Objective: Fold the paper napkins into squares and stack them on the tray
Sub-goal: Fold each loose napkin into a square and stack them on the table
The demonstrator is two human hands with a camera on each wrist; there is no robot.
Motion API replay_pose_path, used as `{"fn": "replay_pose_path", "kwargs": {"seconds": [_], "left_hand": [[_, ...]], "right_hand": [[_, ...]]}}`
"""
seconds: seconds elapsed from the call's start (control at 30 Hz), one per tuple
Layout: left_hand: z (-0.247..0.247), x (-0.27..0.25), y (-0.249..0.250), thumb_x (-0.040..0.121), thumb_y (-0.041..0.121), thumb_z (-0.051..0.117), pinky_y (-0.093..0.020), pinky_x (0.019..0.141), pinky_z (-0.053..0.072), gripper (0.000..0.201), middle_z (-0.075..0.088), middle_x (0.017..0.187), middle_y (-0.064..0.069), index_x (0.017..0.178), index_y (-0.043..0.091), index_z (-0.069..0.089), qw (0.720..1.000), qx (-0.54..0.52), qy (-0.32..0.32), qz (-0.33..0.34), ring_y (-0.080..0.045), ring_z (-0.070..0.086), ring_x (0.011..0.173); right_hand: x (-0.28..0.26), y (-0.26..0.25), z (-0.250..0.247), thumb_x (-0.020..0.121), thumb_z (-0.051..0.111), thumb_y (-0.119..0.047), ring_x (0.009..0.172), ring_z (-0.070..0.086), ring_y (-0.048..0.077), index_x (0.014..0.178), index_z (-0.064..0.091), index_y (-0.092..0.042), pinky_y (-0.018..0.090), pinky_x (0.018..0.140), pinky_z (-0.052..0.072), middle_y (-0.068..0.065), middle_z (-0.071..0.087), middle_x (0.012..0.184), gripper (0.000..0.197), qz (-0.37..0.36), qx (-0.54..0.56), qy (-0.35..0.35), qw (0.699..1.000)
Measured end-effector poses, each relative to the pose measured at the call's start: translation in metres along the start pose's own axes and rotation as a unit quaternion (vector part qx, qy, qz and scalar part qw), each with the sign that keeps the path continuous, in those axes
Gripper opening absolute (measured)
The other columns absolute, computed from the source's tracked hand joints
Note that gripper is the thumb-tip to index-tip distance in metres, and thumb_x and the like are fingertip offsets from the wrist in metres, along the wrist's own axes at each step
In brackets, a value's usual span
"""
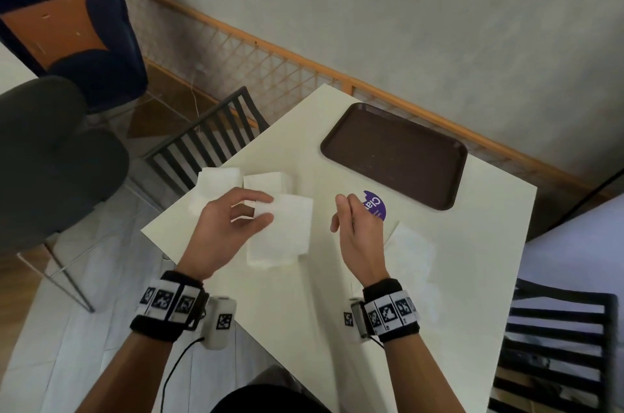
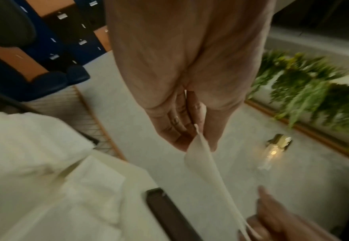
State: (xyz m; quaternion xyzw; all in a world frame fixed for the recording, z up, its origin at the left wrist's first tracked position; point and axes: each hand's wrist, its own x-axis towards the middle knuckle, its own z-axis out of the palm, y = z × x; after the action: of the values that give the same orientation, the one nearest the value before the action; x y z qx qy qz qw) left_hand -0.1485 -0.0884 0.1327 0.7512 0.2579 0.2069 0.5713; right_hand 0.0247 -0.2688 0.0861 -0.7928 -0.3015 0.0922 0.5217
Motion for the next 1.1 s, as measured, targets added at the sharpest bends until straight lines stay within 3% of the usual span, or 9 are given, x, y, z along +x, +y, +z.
{"fn": "replay_pose_path", "kwargs": {"seconds": [0.13,0.23,0.37,0.5,0.57,0.67,0.77,0.93,1.1], "left_hand": [[0.001,0.027,-0.076,0.089,0.013,0.087,-0.027,0.088,0.060,0.036,0.069,0.131,0.016,0.117,0.030,0.073,0.994,0.059,-0.005,-0.091,-0.016,0.073,0.094],[0.014,0.033,-0.129,0.087,0.009,0.088,-0.023,0.079,0.055,0.042,0.060,0.136,-0.001,0.114,0.032,0.067,0.967,0.208,-0.067,-0.133,-0.018,0.068,0.095],[0.023,0.032,-0.161,0.081,0.020,0.092,-0.045,0.114,0.042,0.049,0.044,0.145,-0.004,0.124,0.033,0.070,0.939,0.319,-0.061,-0.110,-0.034,0.053,0.126],[0.034,0.017,-0.143,0.081,0.029,0.092,-0.047,0.105,0.038,0.052,0.037,0.156,-0.002,0.128,0.035,0.070,0.927,0.370,-0.012,-0.064,-0.034,0.041,0.132],[0.042,0.011,-0.133,0.084,0.029,0.090,-0.039,0.103,0.033,0.046,0.042,0.151,0.003,0.126,0.036,0.072,0.934,0.354,-0.022,-0.031,-0.030,0.041,0.132],[0.057,0.007,-0.121,0.087,0.029,0.088,-0.031,0.106,0.028,0.039,0.050,0.140,0.012,0.121,0.039,0.072,0.950,0.309,-0.045,0.013,-0.025,0.045,0.135],[0.078,0.004,-0.100,0.090,0.029,0.085,-0.029,0.106,0.039,0.034,0.061,0.131,0.015,0.116,0.043,0.071,0.968,0.237,-0.073,0.035,-0.019,0.050,0.129],[0.113,0.003,-0.062,0.092,0.029,0.085,-0.029,0.094,0.057,0.029,0.072,0.117,0.018,0.117,0.035,0.072,0.985,0.110,-0.126,0.046,-0.008,0.066,0.109],[0.160,0.008,-0.049,0.088,0.026,0.090,-0.033,0.087,0.063,0.035,0.074,0.111,0.011,0.114,0.028,0.067,0.988,0.032,-0.151,0.018,-0.008,0.072,0.100]], "right_hand": [[-0.003,0.013,0.000,0.118,0.044,-0.035,0.063,0.060,0.008,0.080,0.049,-0.022,0.029,0.065,0.047,-0.003,0.068,0.070,0.041,0.032,0.010,0.004,0.999],[-0.001,0.039,-0.008,0.115,0.050,-0.038,0.073,0.067,0.009,0.087,0.054,-0.023,0.033,0.072,0.054,-0.004,0.073,0.077,0.032,0.074,-0.049,-0.012,0.996],[0.006,0.098,-0.041,0.104,0.066,-0.032,0.104,0.067,0.032,0.107,0.056,-0.023,0.045,0.087,0.055,0.003,0.072,0.110,0.013,0.143,-0.213,0.000,0.966],[0.015,0.154,-0.092,0.098,0.069,-0.029,0.142,0.045,0.045,0.150,0.047,-0.023,0.057,0.114,0.043,0.012,0.044,0.160,0.056,0.269,-0.334,0.015,0.903],[0.018,0.170,-0.110,0.098,0.068,-0.035,0.146,0.039,0.044,0.155,0.044,-0.027,0.057,0.118,0.038,0.011,0.045,0.161,0.063,0.310,-0.343,-0.036,0.886],[0.018,0.182,-0.120,0.099,0.070,-0.037,0.139,0.049,0.041,0.138,0.059,-0.026,0.049,0.113,0.041,0.012,0.066,0.137,0.041,0.323,-0.298,-0.081,0.895],[0.010,0.173,-0.116,0.095,0.081,-0.031,0.116,0.063,0.033,0.101,0.065,-0.030,0.041,0.103,0.045,-0.002,0.065,0.106,0.017,0.233,-0.243,-0.071,0.939],[-0.004,0.122,-0.111,0.082,0.097,-0.018,0.093,0.070,0.016,0.078,0.067,-0.035,0.023,0.085,0.054,-0.002,0.065,0.106,0.035,0.100,-0.149,-0.038,0.983],[0.000,0.085,-0.113,0.078,0.101,-0.016,0.080,0.072,0.014,0.070,0.066,-0.019,0.014,0.067,0.053,0.000,0.077,0.095,0.035,0.101,-0.094,-0.043,0.989]]}}
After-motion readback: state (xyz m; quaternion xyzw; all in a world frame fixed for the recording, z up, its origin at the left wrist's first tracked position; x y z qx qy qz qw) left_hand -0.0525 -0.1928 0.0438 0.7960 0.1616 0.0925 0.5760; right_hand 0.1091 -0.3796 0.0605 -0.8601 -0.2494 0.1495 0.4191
